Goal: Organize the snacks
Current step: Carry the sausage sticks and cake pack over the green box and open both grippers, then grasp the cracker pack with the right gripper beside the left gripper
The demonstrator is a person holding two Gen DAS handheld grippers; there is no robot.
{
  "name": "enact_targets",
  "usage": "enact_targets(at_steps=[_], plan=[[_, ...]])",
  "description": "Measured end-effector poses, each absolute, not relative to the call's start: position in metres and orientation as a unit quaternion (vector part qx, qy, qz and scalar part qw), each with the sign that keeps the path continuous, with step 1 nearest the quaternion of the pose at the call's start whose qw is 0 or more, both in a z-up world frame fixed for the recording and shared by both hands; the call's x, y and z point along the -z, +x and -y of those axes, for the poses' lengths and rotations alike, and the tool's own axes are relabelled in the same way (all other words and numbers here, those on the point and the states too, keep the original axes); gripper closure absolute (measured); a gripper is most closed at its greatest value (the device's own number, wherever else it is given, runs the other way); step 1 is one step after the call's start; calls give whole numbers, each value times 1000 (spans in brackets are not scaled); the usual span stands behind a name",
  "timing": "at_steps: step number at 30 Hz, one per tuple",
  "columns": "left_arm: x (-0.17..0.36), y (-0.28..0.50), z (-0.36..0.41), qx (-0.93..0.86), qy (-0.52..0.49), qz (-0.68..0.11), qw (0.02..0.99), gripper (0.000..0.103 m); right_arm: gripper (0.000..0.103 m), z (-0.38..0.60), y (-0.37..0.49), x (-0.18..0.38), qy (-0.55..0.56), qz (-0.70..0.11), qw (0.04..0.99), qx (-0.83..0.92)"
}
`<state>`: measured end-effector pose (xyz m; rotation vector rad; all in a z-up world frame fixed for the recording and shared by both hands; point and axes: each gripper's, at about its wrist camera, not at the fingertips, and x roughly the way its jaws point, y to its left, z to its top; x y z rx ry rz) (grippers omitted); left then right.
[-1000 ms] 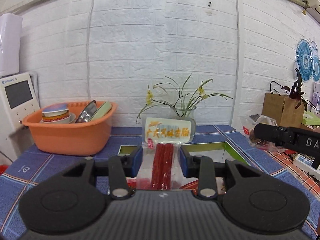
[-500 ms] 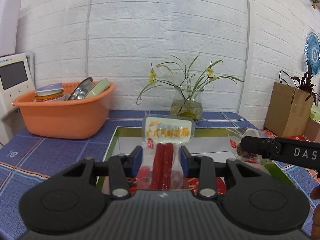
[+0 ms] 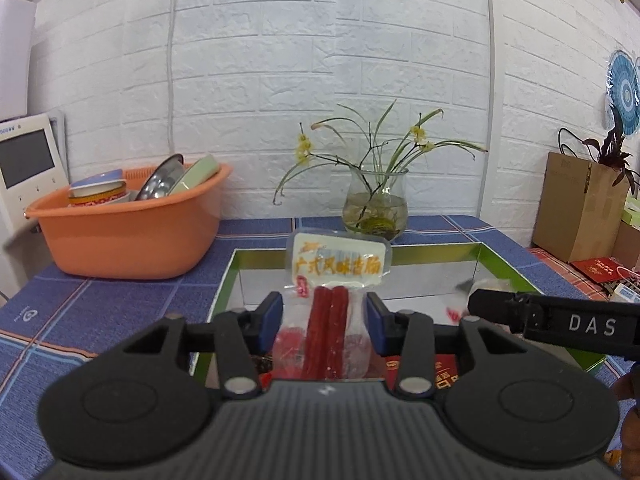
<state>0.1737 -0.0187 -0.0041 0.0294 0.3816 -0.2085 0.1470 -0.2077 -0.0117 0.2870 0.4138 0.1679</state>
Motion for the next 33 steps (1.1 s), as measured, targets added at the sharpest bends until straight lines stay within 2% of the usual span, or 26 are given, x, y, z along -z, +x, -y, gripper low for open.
enact_targets(at_steps=[2,14,27,30,33], plan=[[6,174,20,102,21,-188,977,54,0,207,148,13,140,-203,966,-82],[7,176,18,85,22,-184,979,40,0,211,147,11,134,-193,970,-68],[-9,149,-5,75,37,-186,979,35,0,217,125,-12,125,-153,976,-95],[-11,127,-26,81,47,-190,977,34,0,217,100,-20,96,-131,979,-125],[-6,107,-46,74,58,-205,974,34,0,213,75,-20,56,-143,974,-164]])
